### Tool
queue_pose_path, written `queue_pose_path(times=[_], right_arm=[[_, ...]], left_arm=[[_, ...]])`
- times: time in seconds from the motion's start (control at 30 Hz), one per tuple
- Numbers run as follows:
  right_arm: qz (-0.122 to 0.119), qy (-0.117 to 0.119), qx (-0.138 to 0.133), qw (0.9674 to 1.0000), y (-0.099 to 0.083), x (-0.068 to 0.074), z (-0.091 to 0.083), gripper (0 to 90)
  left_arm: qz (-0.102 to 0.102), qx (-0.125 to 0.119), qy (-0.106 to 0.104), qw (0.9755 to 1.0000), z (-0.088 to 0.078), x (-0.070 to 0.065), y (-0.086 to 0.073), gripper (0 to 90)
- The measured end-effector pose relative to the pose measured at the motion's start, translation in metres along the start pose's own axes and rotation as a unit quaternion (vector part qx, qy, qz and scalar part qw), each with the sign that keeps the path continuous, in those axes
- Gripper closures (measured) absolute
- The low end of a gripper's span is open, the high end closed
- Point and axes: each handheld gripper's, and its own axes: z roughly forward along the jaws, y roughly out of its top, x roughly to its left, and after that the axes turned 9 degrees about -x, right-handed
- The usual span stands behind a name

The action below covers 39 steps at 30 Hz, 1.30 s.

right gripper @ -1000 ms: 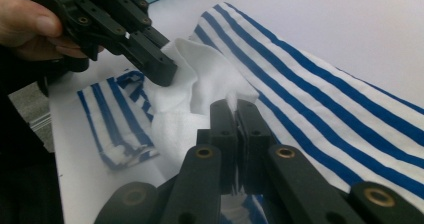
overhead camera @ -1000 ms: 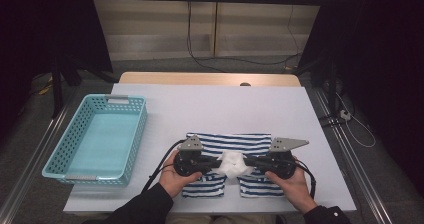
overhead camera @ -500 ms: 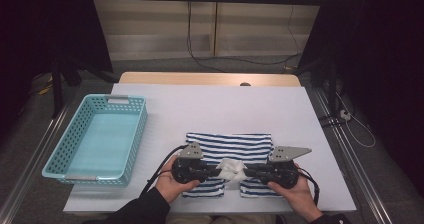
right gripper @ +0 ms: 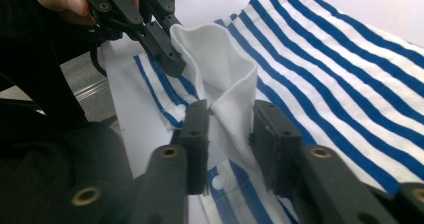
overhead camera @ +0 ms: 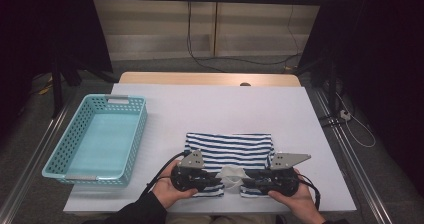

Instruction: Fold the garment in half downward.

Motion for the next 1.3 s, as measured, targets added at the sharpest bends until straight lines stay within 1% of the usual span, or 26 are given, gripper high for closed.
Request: queue_pose_path(times=[0.07, 0.1, 0.13, 0.2, 0.23, 0.3, 0.33, 0.37, 0.4, 0.47, 0.5, 0.53, 0.57, 0.6, 0.67, 0.7, 0.73, 0.8, 0.83, 0.87, 0.97, 1.07, 1.13, 1.17, 1.23, 1.3], right_arm=[[0.003, 0.004, -0.002, 1.0, -0.001, 0.002, 0.0, 59.8], [-0.003, 0.0, -0.001, 1.0, -0.001, 0.003, 0.0, 57.3], [-0.001, -0.002, -0.001, 1.0, 0.0, 0.004, 0.0, 56.1], [-0.002, 0.003, -0.003, 1.0, 0.0, 0.005, 0.0, 55.3], [-0.002, 0.003, -0.002, 1.0, 0.0, 0.006, 0.001, 55.3], [-0.003, 0.008, -0.002, 1.0, 0.0, 0.007, 0.001, 55.5], [-0.006, 0.008, 0.0, 1.0, -0.001, 0.008, 0.002, 55.7], [-0.008, 0.01, 0.003, 0.9999, -0.001, 0.009, 0.002, 56.1], [-0.007, 0.016, 0.005, 0.9998, -0.002, 0.01, 0.003, 57.6], [-0.008, 0.027, 0.013, 0.9995, -0.004, 0.011, 0.004, 65.2], [-0.009, 0.029, 0.02, 0.9993, -0.006, 0.012, 0.005, 68.7], [-0.018, 0.03, 0.032, 0.9989, -0.008, 0.013, 0.007, 72.8], [-0.017, 0.036, 0.04, 0.9984, -0.009, 0.014, 0.009, 74.0], [-0.02, 0.038, 0.048, 0.9979, -0.011, 0.015, 0.01, 74.8], [-0.027, 0.041, 0.065, 0.9967, -0.013, 0.017, 0.012, 77.0], [-0.035, 0.039, 0.075, 0.9958, -0.014, 0.019, 0.014, 77.4], [-0.039, 0.039, 0.082, 0.9952, -0.015, 0.019, 0.015, 78.5], [-0.041, 0.038, 0.089, 0.9945, -0.016, 0.02, 0.016, 78.5], [-0.044, 0.041, 0.1, 0.9932, -0.018, 0.021, 0.017, 78.9], [-0.044, 0.038, 0.102, 0.9931, -0.018, 0.021, 0.017, 79.5], [-0.046, 0.041, 0.113, 0.9916, -0.02, 0.023, 0.018, 82.9], [-0.045, 0.04, 0.119, 0.9911, -0.022, 0.025, 0.018, 83.1], [-0.045, 0.038, 0.128, 0.99, -0.023, 0.026, 0.019, 82.1], [-0.044, 0.039, 0.127, 0.9901, -0.023, 0.026, 0.018, 80.9], [-0.041, 0.04, 0.126, 0.9903, -0.024, 0.026, 0.018, 78.9], [-0.038, 0.043, 0.125, 0.9904, -0.024, 0.028, 0.018, 74.0]], left_arm=[[0.007, 0.002, -0.001, 1.0, 0.0, -0.002, -0.001, 83.8], [0.011, 0.009, -0.008, 0.9999, 0.0, -0.003, -0.001, 84.7], [0.011, 0.012, -0.004, 0.9999, 0.0, -0.004, -0.002, 85.0], [0.021, 0.019, -0.013, 0.9995, 0.001, -0.006, -0.003, 85.4], [0.016, 0.02, -0.01, 0.9996, 0.001, -0.007, -0.003, 85.4], [0.022, 0.026, -0.013, 0.9993, 0.002, -0.009, -0.004, 85.4], [0.026, 0.03, -0.017, 0.9991, 0.002, -0.009, -0.005, 85.3], [0.018, 0.029, -0.017, 0.9993, 0.002, -0.01, -0.006, 84.7], [0.017, 0.036, -0.019, 0.999, 0.003, -0.01, -0.007, 84.1], [0.014, 0.036, -0.019, 0.9991, 0.006, -0.013, -0.011, 83.3], [0.023, 0.051, -0.021, 0.9982, 0.006, -0.013, -0.012, 82.9], [0.023, 0.053, -0.02, 0.9981, 0.007, -0.015, -0.013, 82.8], [0.027, 0.045, -0.033, 0.9981, 0.009, -0.015, -0.015, 82.6], [0.029, 0.054, -0.026, 0.9978, 0.009, -0.016, -0.015, 82.0], [0.03, 0.062, -0.025, 0.9973, 0.008, -0.016, -0.016, 81.9], [0.024, 0.054, -0.022, 0.998, 0.01, -0.018, -0.018, 81.6], [0.034, 0.062, -0.029, 0.9971, 0.01, -0.017, -0.018, 81.3], [0.035, 0.063, -0.028, 0.997, 0.01, -0.018, -0.018, 80.7], [0.026, 0.066, -0.019, 0.9973, 0.01, -0.02, -0.02, 80.7], [0.016, 0.06, -0.01, 0.998, 0.01, -0.022, -0.021, 81.3], [0.025, 0.067, -0.015, 0.9973, 0.009, -0.022, -0.02, 83.6], [0.043, 0.074, -0.024, 0.9961, 0.008, -0.021, -0.02, 85.4], [0.044, 0.072, -0.026, 0.9961, 0.009, -0.021, -0.02, 85.8], [0.039, 0.067, -0.022, 0.9967, 0.009, -0.023, -0.021, 85.9], [0.039, 0.076, -0.031, 0.9959, 0.007, -0.023, -0.021, 86.0], [0.034, 0.075, -0.031, 0.9961, 0.007, -0.025, -0.022, 85.8]])
